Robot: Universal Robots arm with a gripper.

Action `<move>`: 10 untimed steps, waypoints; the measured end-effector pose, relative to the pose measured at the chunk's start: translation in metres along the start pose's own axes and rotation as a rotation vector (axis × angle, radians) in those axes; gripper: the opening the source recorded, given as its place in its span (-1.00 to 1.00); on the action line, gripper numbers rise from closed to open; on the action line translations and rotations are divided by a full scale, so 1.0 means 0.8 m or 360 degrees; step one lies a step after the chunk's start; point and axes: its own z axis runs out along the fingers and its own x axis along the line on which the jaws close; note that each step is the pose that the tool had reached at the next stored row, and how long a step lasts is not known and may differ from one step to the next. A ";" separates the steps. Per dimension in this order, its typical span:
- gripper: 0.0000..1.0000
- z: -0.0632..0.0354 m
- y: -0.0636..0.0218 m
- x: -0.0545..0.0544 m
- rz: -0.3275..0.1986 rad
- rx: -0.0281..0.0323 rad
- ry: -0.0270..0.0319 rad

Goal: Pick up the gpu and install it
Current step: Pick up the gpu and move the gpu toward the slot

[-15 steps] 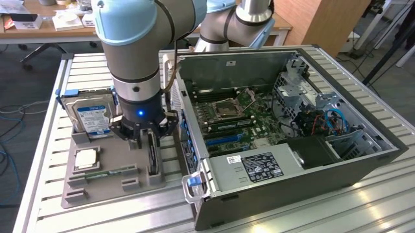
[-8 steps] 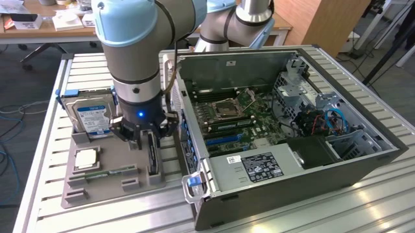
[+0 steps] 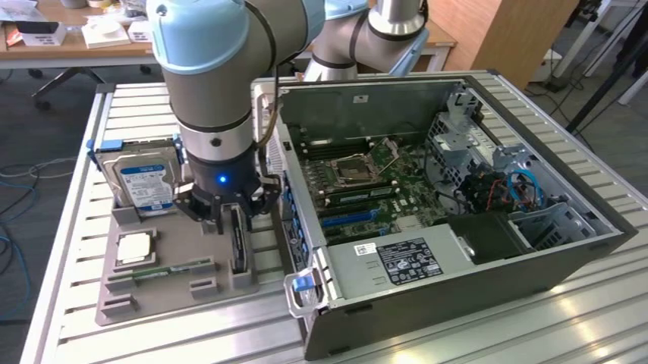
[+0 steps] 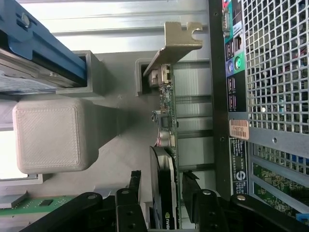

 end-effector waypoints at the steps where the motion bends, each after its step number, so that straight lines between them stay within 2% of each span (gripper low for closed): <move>1: -0.06 0.000 0.000 0.000 0.0000 0.00000 0.00001; 10: -0.06 0.000 -0.001 -0.001 0.0000 -0.00002 0.00000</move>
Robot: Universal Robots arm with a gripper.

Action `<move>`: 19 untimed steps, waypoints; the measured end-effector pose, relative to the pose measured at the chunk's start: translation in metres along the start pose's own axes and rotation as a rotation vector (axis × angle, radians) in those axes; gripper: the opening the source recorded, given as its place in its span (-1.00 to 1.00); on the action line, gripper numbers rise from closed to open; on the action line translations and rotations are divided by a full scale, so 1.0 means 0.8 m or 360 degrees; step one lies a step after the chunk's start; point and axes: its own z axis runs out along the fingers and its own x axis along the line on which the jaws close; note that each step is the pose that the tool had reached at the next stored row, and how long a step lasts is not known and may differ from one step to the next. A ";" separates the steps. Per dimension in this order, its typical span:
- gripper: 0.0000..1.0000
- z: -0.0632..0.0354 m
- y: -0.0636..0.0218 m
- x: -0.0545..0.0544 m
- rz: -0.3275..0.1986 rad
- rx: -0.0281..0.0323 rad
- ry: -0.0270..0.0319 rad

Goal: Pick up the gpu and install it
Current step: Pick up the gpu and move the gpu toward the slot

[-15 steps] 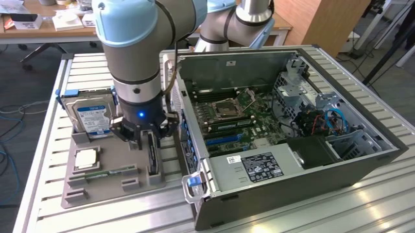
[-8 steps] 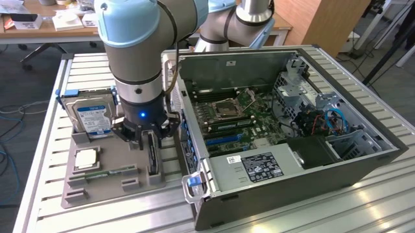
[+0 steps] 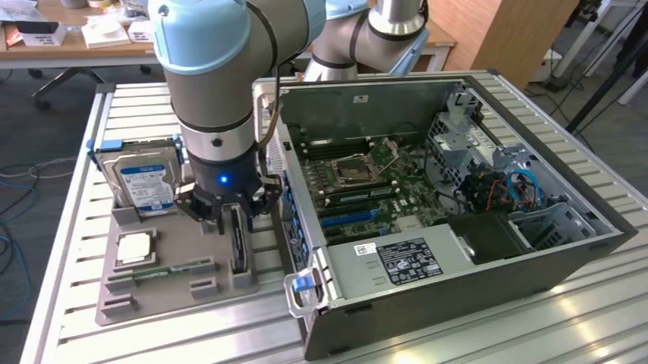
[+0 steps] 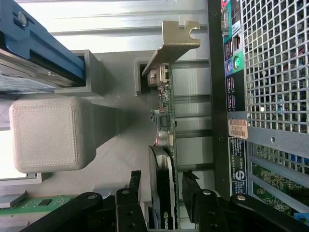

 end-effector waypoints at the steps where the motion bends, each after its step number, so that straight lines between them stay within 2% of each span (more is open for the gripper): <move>1: -0.06 0.000 -0.001 0.000 0.0000 0.00000 -0.00001; 9: -0.06 0.000 -0.002 0.000 0.0000 0.00002 0.00001; 11: -0.08 0.000 -0.002 0.000 0.0000 0.00002 0.00000; 12: -0.22 0.000 -0.002 0.000 0.0000 0.00002 0.00001; 19: -0.22 0.000 -0.002 0.000 0.0000 0.00002 0.00001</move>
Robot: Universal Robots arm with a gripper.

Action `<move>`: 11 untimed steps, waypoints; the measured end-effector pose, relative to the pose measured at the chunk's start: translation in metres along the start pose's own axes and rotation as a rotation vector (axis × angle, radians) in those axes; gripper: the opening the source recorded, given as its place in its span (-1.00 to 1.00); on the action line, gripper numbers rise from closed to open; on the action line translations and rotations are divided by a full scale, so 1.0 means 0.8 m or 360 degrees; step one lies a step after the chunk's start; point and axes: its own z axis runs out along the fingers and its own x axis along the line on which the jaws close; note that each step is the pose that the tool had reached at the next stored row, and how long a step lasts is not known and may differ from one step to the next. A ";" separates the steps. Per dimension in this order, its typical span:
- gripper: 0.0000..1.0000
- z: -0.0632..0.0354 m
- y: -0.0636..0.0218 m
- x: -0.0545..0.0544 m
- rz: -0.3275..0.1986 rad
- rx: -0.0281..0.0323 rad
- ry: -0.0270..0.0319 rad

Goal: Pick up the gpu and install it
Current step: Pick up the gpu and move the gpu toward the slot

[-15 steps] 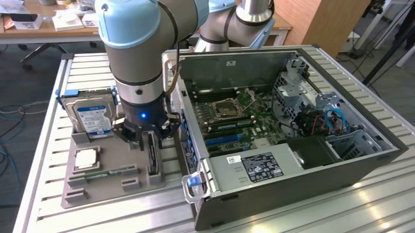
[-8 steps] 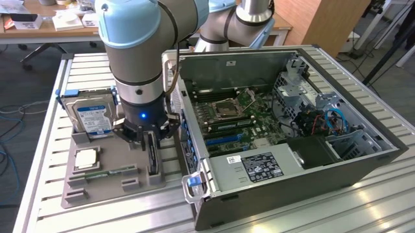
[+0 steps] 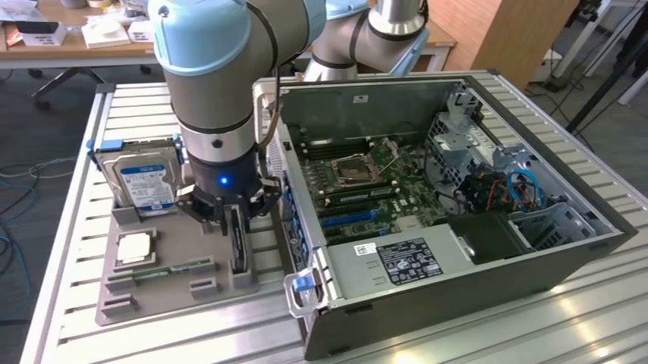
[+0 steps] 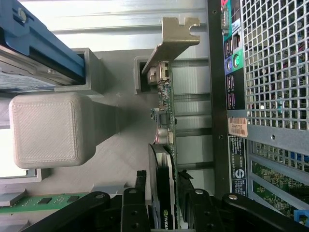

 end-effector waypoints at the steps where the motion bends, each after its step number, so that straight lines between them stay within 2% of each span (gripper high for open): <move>1: -0.22 0.000 0.000 0.000 0.0000 -0.00001 -0.00001; 11: -0.22 0.000 0.000 -0.001 0.0000 -0.00001 -0.00001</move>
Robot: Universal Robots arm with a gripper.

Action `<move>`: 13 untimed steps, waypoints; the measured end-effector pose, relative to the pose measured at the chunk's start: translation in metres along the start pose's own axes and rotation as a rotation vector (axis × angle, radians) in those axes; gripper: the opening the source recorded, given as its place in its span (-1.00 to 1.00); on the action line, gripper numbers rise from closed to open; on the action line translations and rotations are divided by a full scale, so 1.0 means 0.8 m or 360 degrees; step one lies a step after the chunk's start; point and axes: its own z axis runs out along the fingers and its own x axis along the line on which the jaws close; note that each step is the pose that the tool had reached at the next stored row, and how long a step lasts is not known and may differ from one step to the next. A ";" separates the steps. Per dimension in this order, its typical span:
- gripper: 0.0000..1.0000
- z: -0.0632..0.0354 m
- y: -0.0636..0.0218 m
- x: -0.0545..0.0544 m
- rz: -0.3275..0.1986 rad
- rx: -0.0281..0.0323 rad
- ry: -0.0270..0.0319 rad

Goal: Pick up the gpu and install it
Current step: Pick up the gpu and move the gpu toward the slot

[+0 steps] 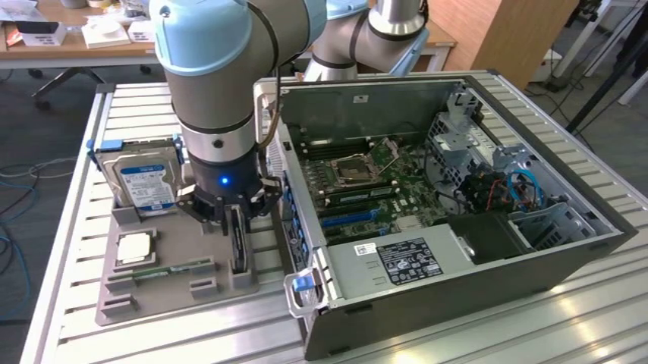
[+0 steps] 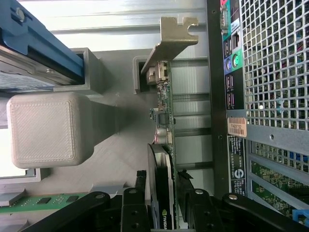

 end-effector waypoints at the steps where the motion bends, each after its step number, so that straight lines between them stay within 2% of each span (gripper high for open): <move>1: -0.22 0.000 0.000 0.000 0.0000 0.00000 0.00000; 13: -0.22 0.000 0.000 -0.001 0.0000 0.00001 0.00000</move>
